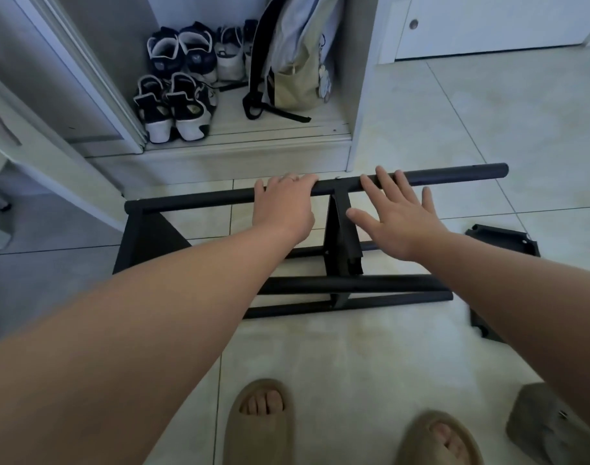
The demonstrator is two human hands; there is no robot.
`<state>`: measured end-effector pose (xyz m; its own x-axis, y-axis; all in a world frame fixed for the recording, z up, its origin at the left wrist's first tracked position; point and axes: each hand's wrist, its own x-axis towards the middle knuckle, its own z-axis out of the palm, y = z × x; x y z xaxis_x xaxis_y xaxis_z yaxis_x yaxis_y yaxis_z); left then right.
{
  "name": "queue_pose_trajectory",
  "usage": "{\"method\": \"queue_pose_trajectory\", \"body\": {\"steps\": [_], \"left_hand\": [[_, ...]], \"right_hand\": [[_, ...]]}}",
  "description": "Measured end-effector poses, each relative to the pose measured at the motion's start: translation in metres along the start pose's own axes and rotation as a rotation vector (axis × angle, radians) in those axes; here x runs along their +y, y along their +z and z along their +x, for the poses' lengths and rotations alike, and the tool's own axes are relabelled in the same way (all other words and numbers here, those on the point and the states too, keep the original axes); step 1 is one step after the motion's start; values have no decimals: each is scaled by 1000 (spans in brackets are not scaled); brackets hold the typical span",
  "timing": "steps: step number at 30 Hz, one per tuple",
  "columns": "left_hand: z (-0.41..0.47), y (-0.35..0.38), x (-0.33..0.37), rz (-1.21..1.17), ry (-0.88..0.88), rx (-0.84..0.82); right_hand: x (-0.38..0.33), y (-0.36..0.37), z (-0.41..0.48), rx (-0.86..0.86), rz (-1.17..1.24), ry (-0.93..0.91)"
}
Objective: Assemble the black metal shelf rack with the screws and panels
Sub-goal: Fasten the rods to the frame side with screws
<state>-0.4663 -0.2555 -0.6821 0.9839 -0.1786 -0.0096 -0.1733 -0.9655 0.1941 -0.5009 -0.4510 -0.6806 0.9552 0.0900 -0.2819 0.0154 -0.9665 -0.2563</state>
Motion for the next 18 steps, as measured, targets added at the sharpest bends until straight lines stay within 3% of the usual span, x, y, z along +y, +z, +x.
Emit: {"method": "queue_pose_trajectory", "body": {"steps": [7, 11, 14, 18], "left_hand": [[-4, 10, -2, -44, 14, -61], [-33, 3, 10, -225, 11, 45], [-47, -3, 26, -418, -99, -158], [-50, -8, 40, -602, -208, -412]], "right_hand": [[-2, 0, 5, -22, 27, 24], [-2, -4, -33, 3, 125, -24], [-2, 2, -66, -8, 151, -14], [-1, 14, -89, -86, 2, -22]]}}
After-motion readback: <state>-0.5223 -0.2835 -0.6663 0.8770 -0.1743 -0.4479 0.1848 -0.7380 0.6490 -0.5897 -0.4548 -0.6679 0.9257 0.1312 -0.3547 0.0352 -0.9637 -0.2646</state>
